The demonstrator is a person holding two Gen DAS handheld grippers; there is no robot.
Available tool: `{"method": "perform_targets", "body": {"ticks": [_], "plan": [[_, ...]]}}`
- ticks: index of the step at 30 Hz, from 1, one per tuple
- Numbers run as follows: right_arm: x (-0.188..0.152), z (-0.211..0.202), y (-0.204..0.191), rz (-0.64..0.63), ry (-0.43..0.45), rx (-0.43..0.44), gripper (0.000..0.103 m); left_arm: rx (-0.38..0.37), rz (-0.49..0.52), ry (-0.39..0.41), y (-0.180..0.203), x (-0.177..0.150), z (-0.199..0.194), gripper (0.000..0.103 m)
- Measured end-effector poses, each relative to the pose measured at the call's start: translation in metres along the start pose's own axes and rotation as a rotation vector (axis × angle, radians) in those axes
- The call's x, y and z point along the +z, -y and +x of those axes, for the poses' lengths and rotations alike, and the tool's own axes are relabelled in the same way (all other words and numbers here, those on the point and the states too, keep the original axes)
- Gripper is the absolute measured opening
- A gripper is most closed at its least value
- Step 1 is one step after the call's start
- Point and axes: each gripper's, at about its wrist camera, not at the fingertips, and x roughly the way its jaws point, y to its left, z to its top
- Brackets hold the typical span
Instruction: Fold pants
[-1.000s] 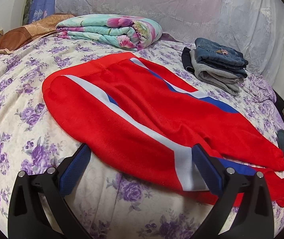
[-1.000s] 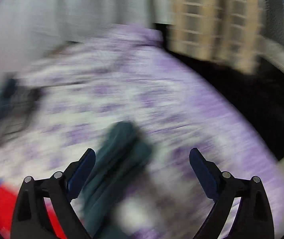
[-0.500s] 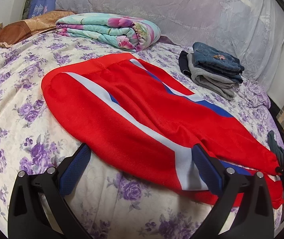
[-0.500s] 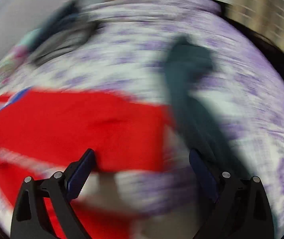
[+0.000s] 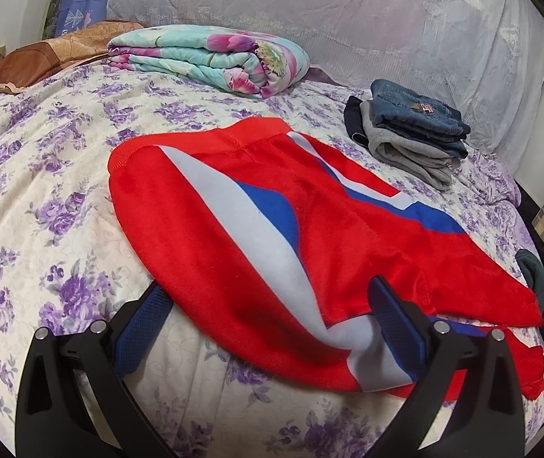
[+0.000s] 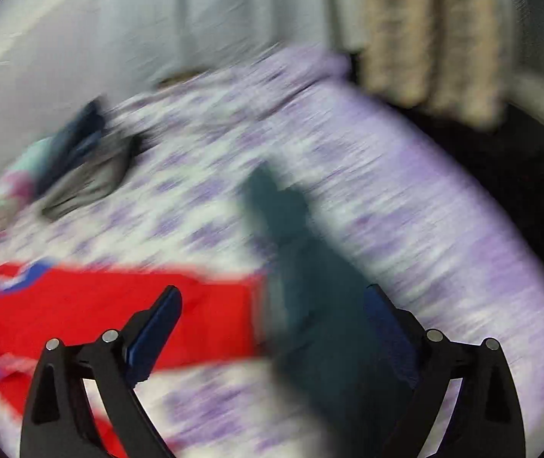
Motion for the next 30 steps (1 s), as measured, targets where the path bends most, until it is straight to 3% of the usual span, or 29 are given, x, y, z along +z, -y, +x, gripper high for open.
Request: {"method": "perform_targets", "body": {"ticks": [2, 5, 8, 11, 14, 16, 20, 22, 25, 28, 29, 30], "plan": [[-0.012, 0.014, -0.013, 0.025, -0.050, 0.042, 0.096, 0.008, 0.007, 0.018, -0.001, 0.004, -0.006, 0.099], [-0.022, 0.017, -0.019, 0.065, -0.078, 0.062, 0.096, 0.096, 0.071, 0.071, -0.006, 0.022, -0.026, 0.099], [-0.029, 0.027, -0.008, 0.136, -0.125, 0.092, 0.096, 0.146, 0.138, 0.085, -0.013, 0.055, -0.036, 0.099], [-0.039, 0.032, 0.000, 0.186, -0.147, 0.102, 0.096, 0.137, 0.156, 0.064, -0.022, 0.099, -0.025, 0.099], [-0.037, 0.034, -0.001, 0.193, -0.139, 0.091, 0.098, 0.091, 0.124, 0.008, -0.028, 0.138, 0.009, 0.099], [-0.029, 0.042, -0.001, 0.201, -0.130, 0.095, 0.099, 0.020, 0.090, -0.095, -0.029, 0.157, 0.046, 0.099], [-0.012, 0.059, -0.002, 0.190, -0.086, 0.059, 0.099, -0.089, 0.034, -0.291, -0.020, 0.169, 0.118, 0.099], [-0.009, 0.063, -0.007, 0.156, -0.066, 0.038, 0.099, -0.082, 0.057, -0.341, -0.011, 0.169, 0.141, 0.099], [-0.008, 0.065, -0.014, 0.106, -0.036, 0.021, 0.092, -0.046, 0.120, -0.373, 0.002, 0.171, 0.167, 0.098], [-0.008, 0.060, -0.010, 0.114, -0.009, 0.035, 0.081, -0.124, 0.149, -0.382, 0.011, 0.170, 0.176, 0.097], [-0.008, 0.060, -0.007, 0.124, -0.002, 0.038, 0.074, -0.139, 0.167, -0.379, 0.015, 0.169, 0.175, 0.094], [-0.007, 0.059, -0.004, 0.133, 0.005, 0.042, 0.070, -0.146, 0.221, -0.367, 0.023, 0.166, 0.172, 0.081]]}}
